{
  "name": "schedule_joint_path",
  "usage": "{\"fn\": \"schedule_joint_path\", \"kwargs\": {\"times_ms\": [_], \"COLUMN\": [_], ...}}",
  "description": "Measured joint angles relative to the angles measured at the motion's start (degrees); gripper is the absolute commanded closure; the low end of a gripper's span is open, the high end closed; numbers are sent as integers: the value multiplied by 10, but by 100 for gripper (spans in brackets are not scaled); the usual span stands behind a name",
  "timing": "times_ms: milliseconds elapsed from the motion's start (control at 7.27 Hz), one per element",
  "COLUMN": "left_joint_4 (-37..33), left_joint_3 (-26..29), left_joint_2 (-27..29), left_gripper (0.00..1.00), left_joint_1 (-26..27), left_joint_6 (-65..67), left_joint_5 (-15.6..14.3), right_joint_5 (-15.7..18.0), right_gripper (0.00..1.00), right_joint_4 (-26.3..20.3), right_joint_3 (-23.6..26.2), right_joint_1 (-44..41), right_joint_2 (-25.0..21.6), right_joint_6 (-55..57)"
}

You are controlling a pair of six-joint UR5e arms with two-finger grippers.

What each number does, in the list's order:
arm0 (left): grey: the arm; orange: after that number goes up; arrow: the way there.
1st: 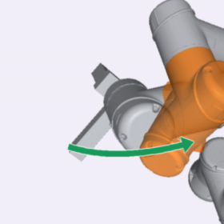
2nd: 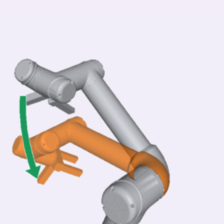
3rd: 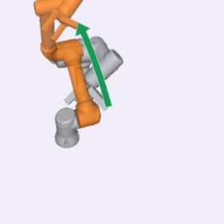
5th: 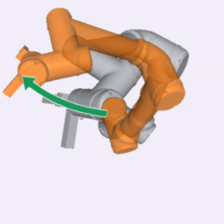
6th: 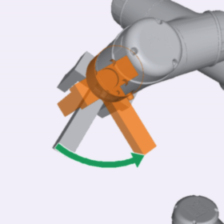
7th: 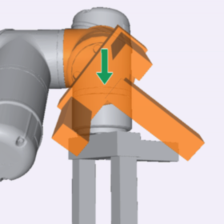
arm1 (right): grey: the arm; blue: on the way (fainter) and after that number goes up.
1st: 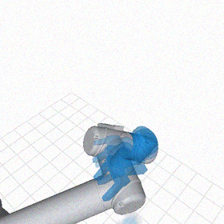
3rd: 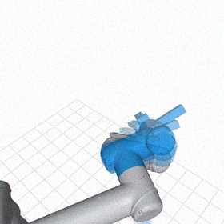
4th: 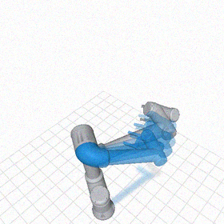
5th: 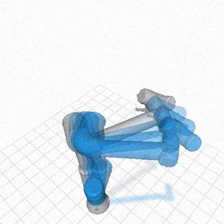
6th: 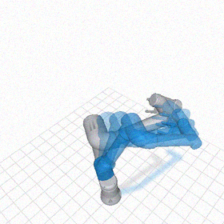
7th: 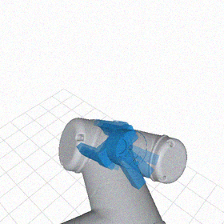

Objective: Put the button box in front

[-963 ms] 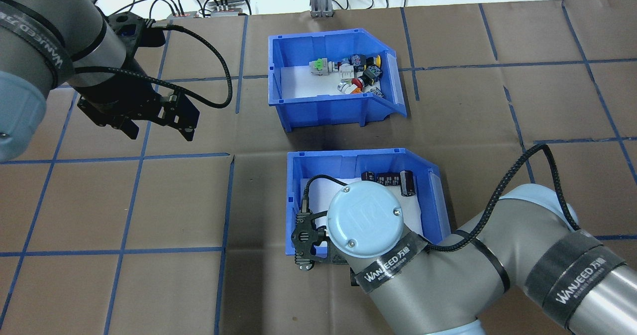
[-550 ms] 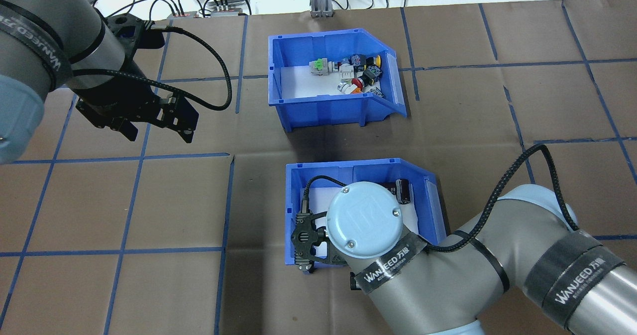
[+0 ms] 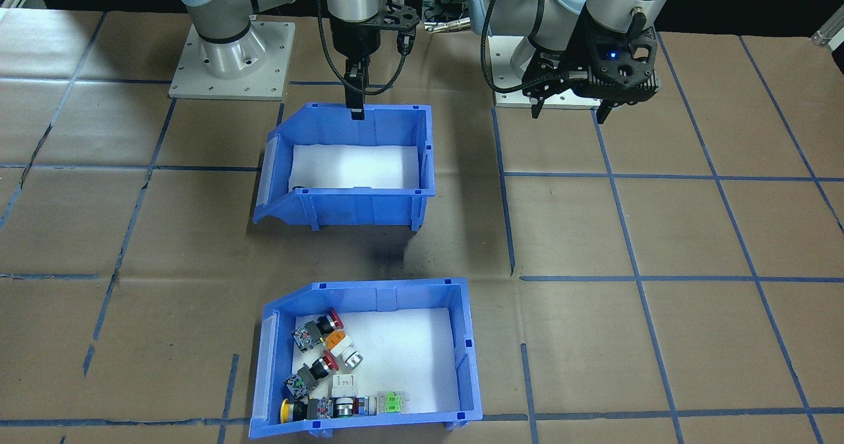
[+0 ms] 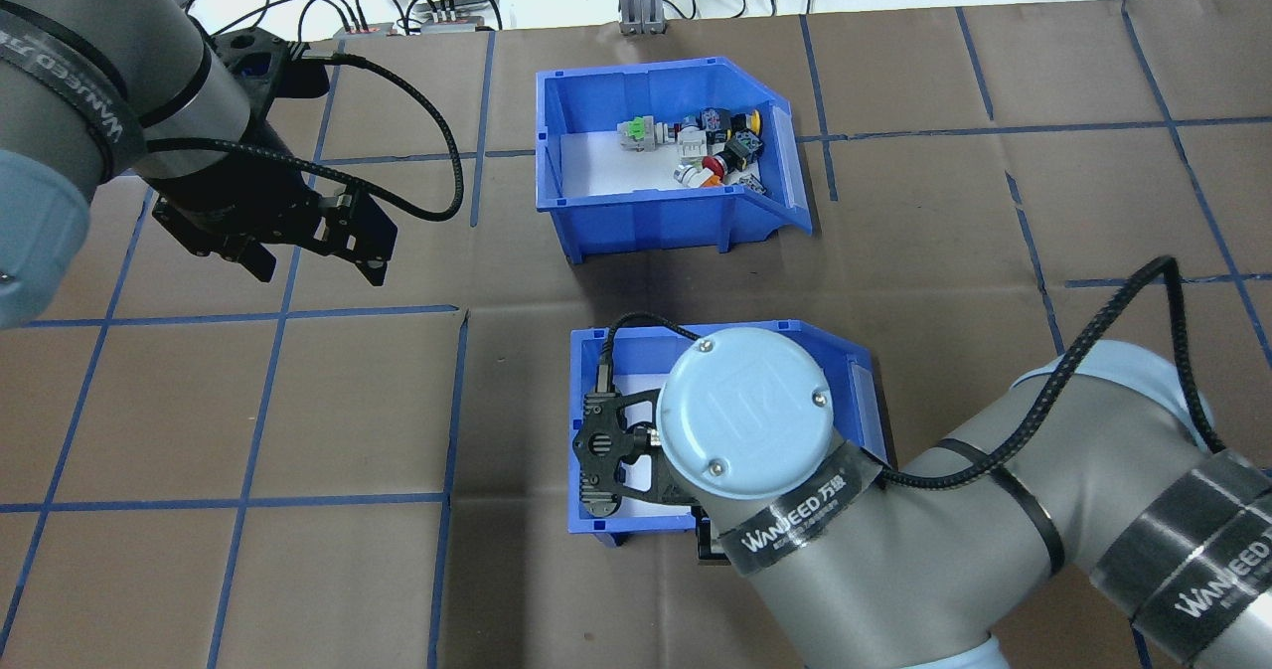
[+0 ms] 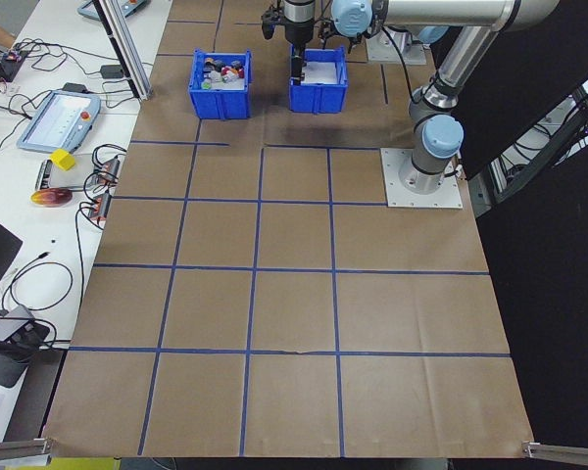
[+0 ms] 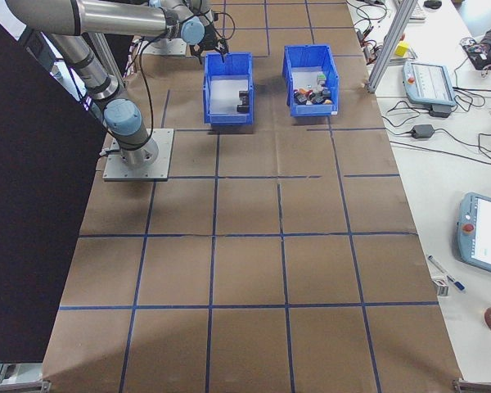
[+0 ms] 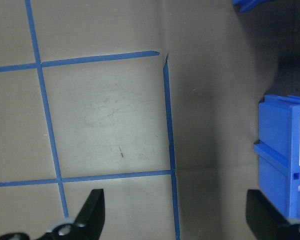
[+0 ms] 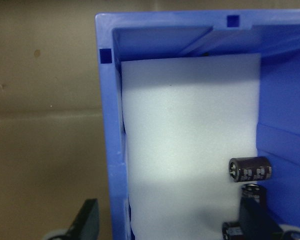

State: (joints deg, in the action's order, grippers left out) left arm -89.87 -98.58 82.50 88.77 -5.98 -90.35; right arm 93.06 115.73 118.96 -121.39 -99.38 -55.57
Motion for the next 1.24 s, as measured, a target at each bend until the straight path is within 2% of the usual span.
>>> {"fn": "schedule_joint_path", "kwargs": {"times_ms": [275,688,963,1239], "left_joint_4": [0,0,0,1], "left_joint_3": [-2,-2,-3,-3], "left_joint_2": [0,-1,-1,-1], "left_gripper": [1,1,1,1], "left_joint_1": [0,0,0,0], "left_joint_6": [0,0,0,0], "left_joint_5": [1,0,0,0], "right_joint_5": [5,2,3,3], "right_gripper": [0,0,0,0], "right_joint_4": [-50,-63,-98,-161], "right_joint_3": [-56,-101,-137,-192], "right_joint_1": [48,214,280,303], "right_joint_2": [2,13,35,63], "right_joint_6": [45,107,231,387]}}
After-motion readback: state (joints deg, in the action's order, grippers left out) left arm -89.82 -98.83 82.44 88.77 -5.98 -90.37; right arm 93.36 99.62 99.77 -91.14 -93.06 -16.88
